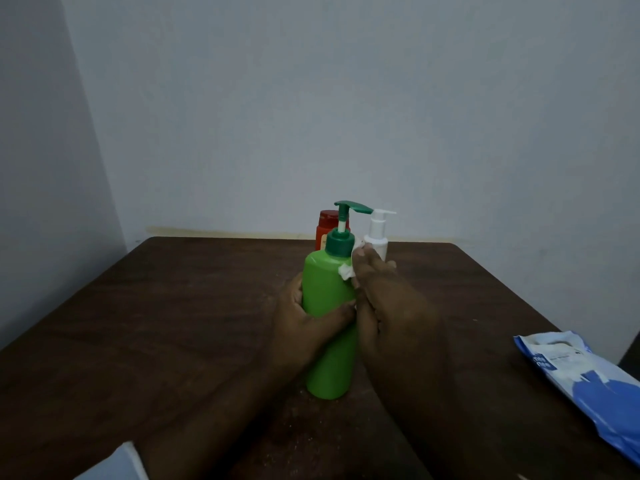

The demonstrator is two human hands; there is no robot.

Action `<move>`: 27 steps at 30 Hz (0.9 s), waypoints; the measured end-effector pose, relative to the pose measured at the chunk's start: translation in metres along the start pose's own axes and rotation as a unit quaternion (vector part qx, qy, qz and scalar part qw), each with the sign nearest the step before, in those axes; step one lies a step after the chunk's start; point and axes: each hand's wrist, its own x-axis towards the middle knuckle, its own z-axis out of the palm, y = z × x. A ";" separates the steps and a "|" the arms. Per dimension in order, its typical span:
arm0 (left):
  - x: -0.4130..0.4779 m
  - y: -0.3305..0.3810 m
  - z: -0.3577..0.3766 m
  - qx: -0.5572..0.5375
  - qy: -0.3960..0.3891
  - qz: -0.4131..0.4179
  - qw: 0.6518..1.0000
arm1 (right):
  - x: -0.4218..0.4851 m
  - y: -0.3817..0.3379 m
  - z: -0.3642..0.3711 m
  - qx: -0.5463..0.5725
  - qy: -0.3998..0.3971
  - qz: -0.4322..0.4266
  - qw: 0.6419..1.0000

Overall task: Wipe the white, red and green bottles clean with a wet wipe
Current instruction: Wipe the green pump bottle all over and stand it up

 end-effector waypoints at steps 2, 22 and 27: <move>-0.002 0.003 0.002 0.002 -0.004 0.006 1.000 | 0.005 -0.001 -0.007 0.026 -0.002 0.025 0.999; -0.001 0.000 0.001 0.027 -0.002 0.008 1.000 | 0.050 0.004 -0.015 0.363 -0.118 0.259 0.887; -0.003 -0.001 0.000 0.017 -0.007 0.009 1.000 | 0.032 -0.001 -0.006 0.329 -0.086 0.210 0.917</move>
